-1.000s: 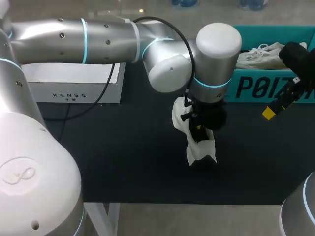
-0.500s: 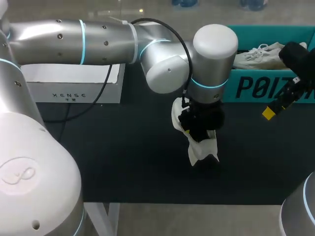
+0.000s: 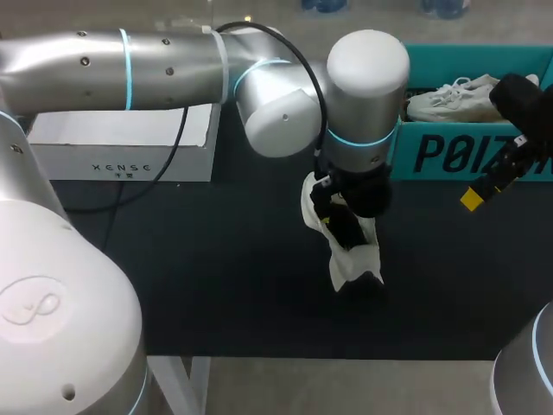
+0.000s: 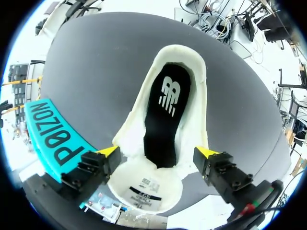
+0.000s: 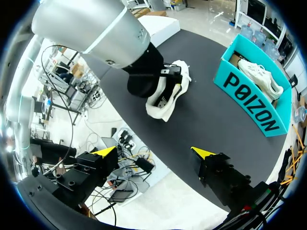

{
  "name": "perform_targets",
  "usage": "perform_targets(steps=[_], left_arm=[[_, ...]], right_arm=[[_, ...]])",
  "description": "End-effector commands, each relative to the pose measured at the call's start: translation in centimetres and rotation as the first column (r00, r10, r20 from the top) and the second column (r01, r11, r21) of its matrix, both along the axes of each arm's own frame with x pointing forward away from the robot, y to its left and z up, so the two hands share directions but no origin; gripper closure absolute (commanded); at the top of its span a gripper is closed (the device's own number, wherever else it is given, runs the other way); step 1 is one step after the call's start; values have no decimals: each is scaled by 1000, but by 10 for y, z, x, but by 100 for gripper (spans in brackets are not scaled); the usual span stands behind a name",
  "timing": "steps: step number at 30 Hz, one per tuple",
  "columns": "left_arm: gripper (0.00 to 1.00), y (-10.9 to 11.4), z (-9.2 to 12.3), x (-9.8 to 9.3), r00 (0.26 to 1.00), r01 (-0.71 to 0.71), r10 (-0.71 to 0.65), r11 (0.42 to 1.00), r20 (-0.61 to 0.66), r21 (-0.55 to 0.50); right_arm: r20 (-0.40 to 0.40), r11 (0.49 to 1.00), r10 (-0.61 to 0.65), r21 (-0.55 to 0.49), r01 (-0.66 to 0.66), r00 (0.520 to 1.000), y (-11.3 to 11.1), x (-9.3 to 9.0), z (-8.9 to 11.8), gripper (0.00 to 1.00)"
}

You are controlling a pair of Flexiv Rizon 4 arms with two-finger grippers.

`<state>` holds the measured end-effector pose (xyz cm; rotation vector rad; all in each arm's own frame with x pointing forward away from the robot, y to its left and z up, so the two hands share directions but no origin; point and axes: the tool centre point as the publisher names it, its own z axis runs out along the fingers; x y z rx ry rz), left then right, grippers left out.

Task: Take the shoe out of the shoebox, open the shoe tongue, remove and reinsert the insole, then place the shoe into the shoebox

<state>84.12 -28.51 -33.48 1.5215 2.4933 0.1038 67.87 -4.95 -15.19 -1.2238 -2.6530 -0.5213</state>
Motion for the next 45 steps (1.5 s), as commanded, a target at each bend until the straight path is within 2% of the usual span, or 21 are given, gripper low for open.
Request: perform_targets(steps=[1,11,15,16,17,23,31,43,44,45], left_arm=[[0,10,21,-1,1000,-4,4,1000,22,-5],[0,13,59,10,997,-12,15,999,79,-32],[0,11,63,15,995,-23,26,999,94,-31],[46,10,61,16,995,-29,32,999,94,-33],[100,9,59,18,995,-33,37,998,91,-46],[100,6,43,24,996,-43,45,999,81,-29],[100,9,20,12,997,-40,40,999,61,-7],[100,37,16,-11,991,-129,128,991,30,25],[70,41,18,-13,986,-166,165,986,31,26],[0,45,20,-13,982,-190,190,982,23,10]], right_arm=[[-4,1000,0,-2,0,1000,1,2,0,0],[-4,1000,0,-2,0,1000,1,2,0,0],[-4,1000,0,-2,0,1000,1,2,0,0],[-4,1000,0,-2,0,1000,1,2,0,0],[-4,1000,0,-2,0,1000,1,2,0,0],[-4,1000,0,-2,0,1000,1,2,0,0],[-4,1000,0,-2,0,1000,1,2,0,0],[-4,1000,0,-2,0,1000,1,2,0,0],[-4,1000,0,-2,0,1000,1,2,0,0],[-4,1000,0,-2,0,1000,1,2,0,0]])
